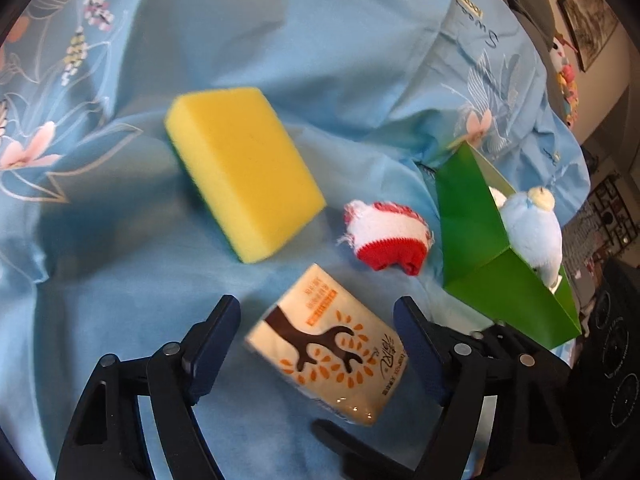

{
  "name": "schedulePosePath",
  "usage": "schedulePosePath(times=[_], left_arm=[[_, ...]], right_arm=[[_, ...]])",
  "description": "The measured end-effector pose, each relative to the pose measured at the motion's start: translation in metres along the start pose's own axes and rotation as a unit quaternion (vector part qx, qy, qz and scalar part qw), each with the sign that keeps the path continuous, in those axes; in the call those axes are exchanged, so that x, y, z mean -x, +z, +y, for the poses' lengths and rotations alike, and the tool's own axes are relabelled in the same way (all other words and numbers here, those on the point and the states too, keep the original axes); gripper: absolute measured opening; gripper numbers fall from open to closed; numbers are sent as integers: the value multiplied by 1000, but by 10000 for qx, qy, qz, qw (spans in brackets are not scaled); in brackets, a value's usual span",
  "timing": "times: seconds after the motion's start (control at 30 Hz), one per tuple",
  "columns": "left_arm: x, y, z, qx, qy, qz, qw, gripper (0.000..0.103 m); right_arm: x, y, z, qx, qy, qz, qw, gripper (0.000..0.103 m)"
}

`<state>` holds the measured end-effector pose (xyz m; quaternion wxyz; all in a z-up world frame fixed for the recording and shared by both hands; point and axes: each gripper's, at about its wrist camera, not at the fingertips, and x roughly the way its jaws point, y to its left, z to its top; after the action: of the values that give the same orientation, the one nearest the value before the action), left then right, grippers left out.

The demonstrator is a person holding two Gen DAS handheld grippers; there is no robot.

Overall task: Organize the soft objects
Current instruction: 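Grasp the white tree-print tissue box with the left gripper, then lift and carry the tissue box over the green box with the left gripper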

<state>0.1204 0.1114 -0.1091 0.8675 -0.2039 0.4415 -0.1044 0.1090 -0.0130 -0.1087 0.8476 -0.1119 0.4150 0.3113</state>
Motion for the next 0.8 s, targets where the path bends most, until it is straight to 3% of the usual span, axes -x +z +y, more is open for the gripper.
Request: schedulePosePath(times=[0.07,0.13,0.37,0.8], left_arm=[[0,-2,-2,-50,15,-30,10000,79],[1,-3,-2,-15,-15,-24,10000,70],[12,-8,5,283,-270,-8,9992,55],[55,-30,-68,-594,-256,-207,9977,55]], right_arm=[[-7,2,0,-17,43,81,10000,68],[-11,1,2,10,4,140,9999,57],[-4,-2,1,-55,-55,67,9999,55],[67,-28,-6,-271,-130,-361,9989,55]])
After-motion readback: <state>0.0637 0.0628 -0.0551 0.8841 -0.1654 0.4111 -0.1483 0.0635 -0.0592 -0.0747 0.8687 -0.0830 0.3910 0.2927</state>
